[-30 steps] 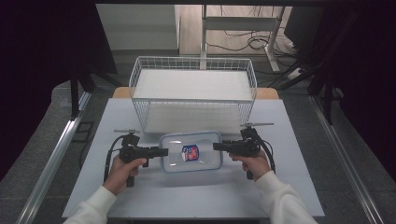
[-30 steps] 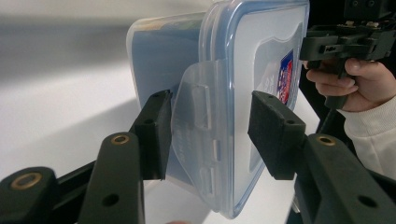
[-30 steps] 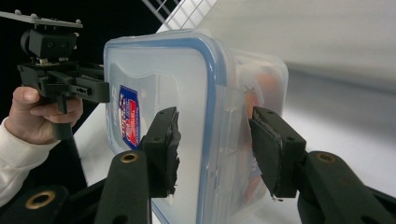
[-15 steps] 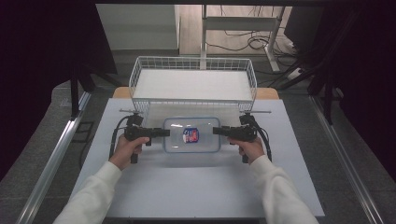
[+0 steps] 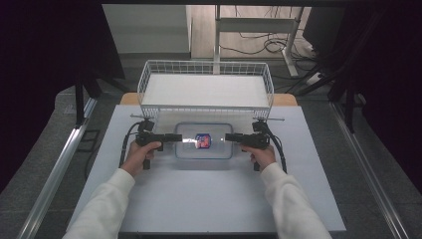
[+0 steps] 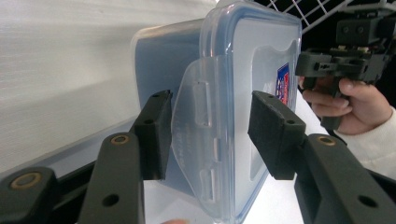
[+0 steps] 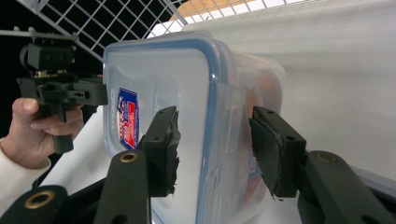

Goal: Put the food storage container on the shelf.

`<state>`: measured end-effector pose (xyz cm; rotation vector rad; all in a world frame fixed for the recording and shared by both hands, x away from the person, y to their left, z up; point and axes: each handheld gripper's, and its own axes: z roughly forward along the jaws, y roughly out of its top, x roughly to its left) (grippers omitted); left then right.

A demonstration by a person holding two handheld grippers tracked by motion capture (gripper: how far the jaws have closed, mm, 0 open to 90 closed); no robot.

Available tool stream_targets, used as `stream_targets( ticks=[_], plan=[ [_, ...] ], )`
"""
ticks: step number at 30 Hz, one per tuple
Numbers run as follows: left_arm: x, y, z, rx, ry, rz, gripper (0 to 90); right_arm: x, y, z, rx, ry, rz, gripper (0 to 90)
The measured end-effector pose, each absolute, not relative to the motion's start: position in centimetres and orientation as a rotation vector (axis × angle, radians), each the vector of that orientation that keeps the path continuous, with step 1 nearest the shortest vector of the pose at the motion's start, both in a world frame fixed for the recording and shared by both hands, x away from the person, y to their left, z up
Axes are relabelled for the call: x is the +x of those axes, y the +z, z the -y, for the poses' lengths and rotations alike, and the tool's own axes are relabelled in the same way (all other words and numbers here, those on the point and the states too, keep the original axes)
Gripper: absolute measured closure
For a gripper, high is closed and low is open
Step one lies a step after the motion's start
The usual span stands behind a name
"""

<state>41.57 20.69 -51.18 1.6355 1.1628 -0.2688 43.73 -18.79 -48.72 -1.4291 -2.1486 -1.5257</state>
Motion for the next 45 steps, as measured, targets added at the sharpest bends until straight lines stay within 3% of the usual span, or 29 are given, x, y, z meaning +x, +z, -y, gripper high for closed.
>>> stream_targets(
  ticks=[23, 31, 37, 45],
  plan=[
    [41.9, -52.2, -19.8, 1.548, -0.240, -1.231, 46.3, 44.0, -49.4, 18.6, -1.644, -1.525, 2.024, 49.8],
    [39.2, -49.9, -19.5, 1.640, -0.036, -1.198, 38.3, 41.8, -47.7, 19.4, -1.621, -1.567, 2.188, 45.3],
    [35.7, -48.3, -19.4, 1.761, 0.104, -1.165, 33.0, 38.5, -45.7, 19.7, -1.464, -1.526, 2.584, 50.3],
    [30.4, -48.1, -19.0, 1.860, 0.147, -1.120, 30.3, 33.3, -45.9, 18.4, -1.195, -1.442, 2.839, 68.4]
  ],
)
